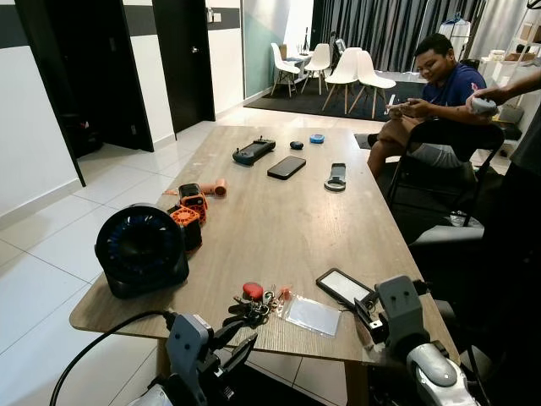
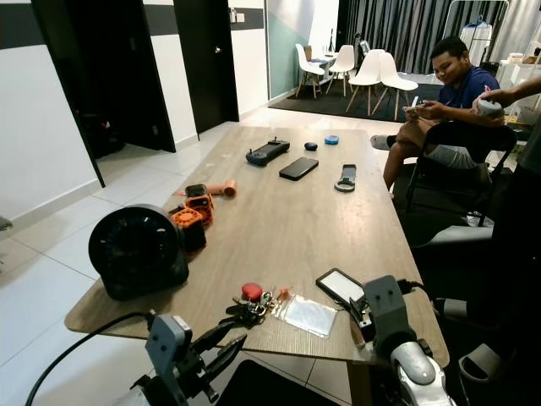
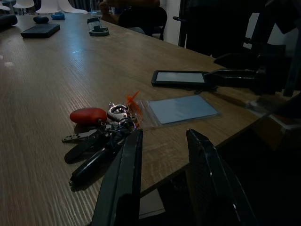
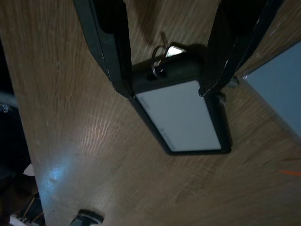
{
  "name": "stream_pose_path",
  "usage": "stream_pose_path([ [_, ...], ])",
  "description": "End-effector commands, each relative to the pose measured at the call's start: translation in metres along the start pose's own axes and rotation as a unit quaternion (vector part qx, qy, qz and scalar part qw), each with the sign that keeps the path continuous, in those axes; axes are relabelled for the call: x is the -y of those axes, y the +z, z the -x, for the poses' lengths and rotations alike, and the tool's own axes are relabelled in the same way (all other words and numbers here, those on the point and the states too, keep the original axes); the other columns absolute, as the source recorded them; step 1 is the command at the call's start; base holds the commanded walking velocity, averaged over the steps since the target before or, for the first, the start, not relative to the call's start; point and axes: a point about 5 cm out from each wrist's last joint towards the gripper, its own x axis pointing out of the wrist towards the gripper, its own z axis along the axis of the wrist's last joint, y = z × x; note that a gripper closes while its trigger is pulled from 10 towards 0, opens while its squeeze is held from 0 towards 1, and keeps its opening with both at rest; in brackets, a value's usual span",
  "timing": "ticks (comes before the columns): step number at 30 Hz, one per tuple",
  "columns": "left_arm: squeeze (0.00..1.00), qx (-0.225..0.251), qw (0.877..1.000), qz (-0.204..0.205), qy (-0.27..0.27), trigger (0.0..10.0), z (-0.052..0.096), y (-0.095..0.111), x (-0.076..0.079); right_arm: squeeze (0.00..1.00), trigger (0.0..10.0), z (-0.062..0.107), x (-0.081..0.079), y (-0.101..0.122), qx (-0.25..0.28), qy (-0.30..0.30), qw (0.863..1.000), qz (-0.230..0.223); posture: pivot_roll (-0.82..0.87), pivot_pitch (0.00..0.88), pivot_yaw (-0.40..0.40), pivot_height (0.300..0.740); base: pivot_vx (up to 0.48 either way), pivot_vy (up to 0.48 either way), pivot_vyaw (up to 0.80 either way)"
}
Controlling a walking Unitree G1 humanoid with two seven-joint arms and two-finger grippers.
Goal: Hang keys on a hook
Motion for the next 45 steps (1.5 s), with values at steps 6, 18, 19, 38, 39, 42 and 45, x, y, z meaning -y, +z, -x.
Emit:
stream_pose_path([
  [6,0.0,-0.007,1.0,-0.001,-0.007,10.0,-0.001,0.002,0.002,0.0,10.0,0.008,-0.003,-0.002,0.009,0.002,0.999,-0.034,0.01,0.067,0.006,0.74,0.0,0.0,0.0],
  [18,0.0,-0.013,1.0,-0.001,-0.013,10.0,-0.001,0.004,0.0,0.0,10.0,0.026,-0.009,-0.015,0.007,-0.025,0.984,-0.174,0.02,0.068,0.019,0.74,0.0,0.0,0.0],
  [19,0.0,-0.013,1.0,0.0,-0.013,10.0,-0.001,0.005,0.0,0.0,10.0,0.027,-0.008,-0.016,0.006,-0.032,0.982,-0.184,0.02,0.068,0.018,0.74,0.0,0.0,0.0],
  [38,0.0,-0.015,1.0,0.008,-0.005,10.0,-0.001,0.006,-0.001,0.0,10.0,0.017,0.002,-0.014,-0.024,-0.075,0.972,-0.222,0.03,0.073,0.022,0.74,0.0,0.0,0.0],
  [39,0.0,-0.016,1.0,0.01,0.0,10.0,-0.001,0.005,-0.002,0.0,10.0,0.014,0.003,-0.009,-0.024,-0.073,0.976,-0.203,0.02,0.074,0.024,0.74,0.0,0.0,0.0],
  [42,0.0,-0.017,1.0,0.011,0.001,10.0,-0.001,0.004,-0.003,0.0,10.0,0.013,0.004,-0.007,-0.026,-0.073,0.98,-0.186,0.02,0.077,0.028,0.74,0.0,0.0,0.0],
  [45,0.0,-0.021,1.0,0.008,-0.002,10.0,-0.001,0.003,-0.002,0.0,10.0,0.011,0.004,-0.006,-0.034,-0.066,0.987,-0.145,0.02,0.079,0.029,0.74,0.0,0.0,0.0],
])
